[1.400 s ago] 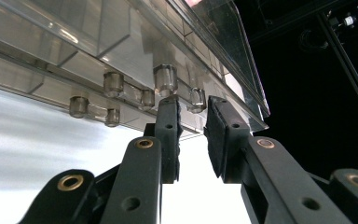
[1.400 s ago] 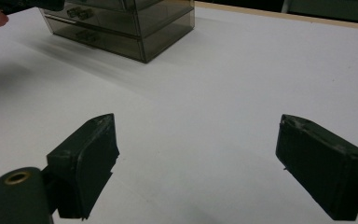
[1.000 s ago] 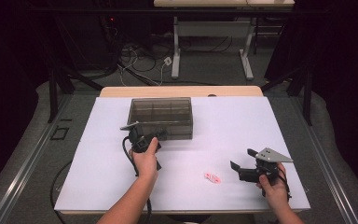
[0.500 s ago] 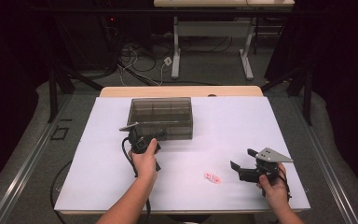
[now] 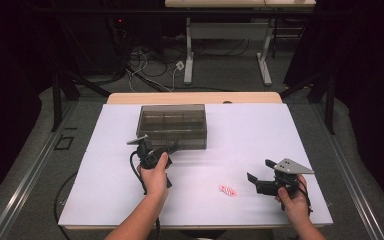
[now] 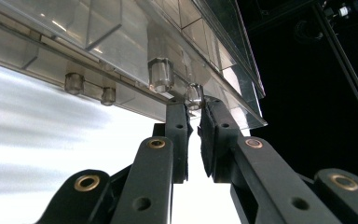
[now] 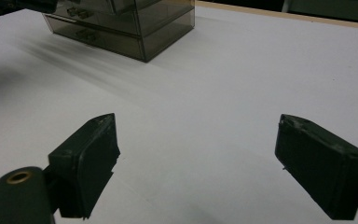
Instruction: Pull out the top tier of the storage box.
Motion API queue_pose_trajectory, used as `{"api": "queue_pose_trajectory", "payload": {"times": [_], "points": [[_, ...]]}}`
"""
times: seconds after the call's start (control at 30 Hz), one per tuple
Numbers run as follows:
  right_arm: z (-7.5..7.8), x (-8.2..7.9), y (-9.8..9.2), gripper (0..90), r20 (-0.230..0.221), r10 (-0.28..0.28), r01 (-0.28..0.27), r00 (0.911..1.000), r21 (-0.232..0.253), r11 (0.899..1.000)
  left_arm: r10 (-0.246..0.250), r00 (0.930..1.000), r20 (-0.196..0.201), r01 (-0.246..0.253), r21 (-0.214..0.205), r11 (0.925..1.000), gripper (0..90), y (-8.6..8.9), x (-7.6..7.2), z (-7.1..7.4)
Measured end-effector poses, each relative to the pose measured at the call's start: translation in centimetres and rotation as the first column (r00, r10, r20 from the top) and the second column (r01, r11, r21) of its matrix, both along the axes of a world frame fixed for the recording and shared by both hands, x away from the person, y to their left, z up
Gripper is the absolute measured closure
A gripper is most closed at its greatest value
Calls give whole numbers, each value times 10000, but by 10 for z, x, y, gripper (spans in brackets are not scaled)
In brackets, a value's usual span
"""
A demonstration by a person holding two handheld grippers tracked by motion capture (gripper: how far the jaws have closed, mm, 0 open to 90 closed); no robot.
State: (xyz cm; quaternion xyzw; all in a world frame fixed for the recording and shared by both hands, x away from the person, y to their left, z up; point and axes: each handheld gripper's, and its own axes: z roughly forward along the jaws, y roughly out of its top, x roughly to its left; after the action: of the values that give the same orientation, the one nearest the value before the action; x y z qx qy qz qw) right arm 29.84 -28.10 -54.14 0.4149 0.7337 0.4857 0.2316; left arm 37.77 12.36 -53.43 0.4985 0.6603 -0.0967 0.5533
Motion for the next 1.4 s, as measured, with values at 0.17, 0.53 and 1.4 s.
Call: {"api": "queue_pose_trajectory", "payload": {"times": [0.17, 0.53, 1.4], "points": [[0, 0, 0, 136, 3, -7, 7, 10000, -12, 10000, -114, 9999, 2, 114, -4, 9999, 817, 1, -4, 0], [0, 0, 0, 137, 10, -2, 2, 10000, -2, 10000, -114, 9999, 52, 115, -71, 9999, 817, 2, -10, -1], [-1, 1, 1, 142, -46, 137, -138, 9999, -84, 9999, -188, 9997, 147, 190, -164, 9997, 817, 4, -19, -3]]}}
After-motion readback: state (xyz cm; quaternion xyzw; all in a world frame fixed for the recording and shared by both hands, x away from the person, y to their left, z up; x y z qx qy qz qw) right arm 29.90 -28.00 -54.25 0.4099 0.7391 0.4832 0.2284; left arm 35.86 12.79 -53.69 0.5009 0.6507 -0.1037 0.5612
